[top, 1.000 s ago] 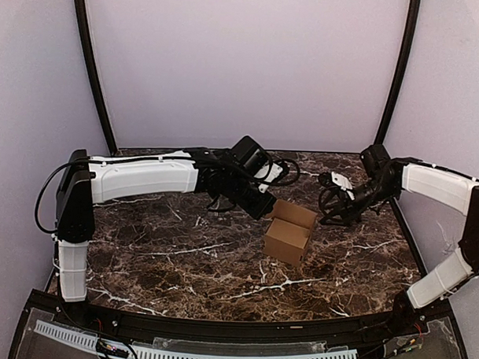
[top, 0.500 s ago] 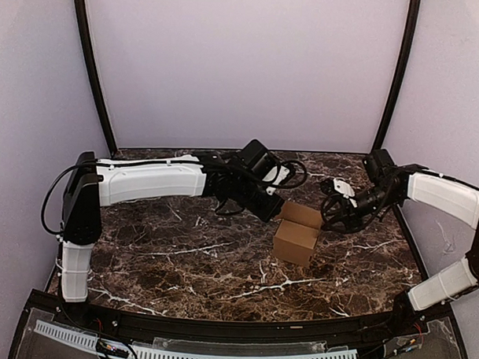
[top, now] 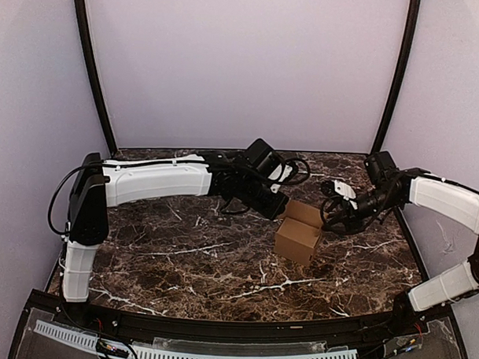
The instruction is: Fold the paper box
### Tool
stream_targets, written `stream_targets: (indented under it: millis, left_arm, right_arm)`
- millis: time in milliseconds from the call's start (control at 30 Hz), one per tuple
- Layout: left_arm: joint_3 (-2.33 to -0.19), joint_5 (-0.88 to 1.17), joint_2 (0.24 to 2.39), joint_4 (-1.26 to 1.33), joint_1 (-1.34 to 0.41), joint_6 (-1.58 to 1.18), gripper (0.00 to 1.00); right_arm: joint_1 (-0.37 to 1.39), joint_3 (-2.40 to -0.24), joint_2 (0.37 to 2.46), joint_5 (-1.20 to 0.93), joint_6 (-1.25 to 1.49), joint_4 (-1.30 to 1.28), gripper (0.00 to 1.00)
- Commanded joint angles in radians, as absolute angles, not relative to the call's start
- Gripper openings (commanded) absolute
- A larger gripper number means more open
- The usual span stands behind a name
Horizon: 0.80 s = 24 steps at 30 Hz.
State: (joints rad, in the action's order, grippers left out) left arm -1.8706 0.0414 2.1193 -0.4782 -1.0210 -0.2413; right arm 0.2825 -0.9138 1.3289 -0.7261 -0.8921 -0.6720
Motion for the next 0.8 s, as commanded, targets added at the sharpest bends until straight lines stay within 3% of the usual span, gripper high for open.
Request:
stream_targets:
  millis: [0, 767]
  left_arm:
    - [-1.885, 0.07, 2.135, -0.495, -1.049, -0.271, 0.01]
    - [-1.821, 0.025, 2.145, -0.465, -1.085, -0.283, 0.01]
  right_arm:
    - [0.291, -0.887, 1.286, -0.719, -0.896, -0.661, 0.44]
    - [0.302, -0.872, 1.247, -0.727, -0.954, -0.734, 0.45]
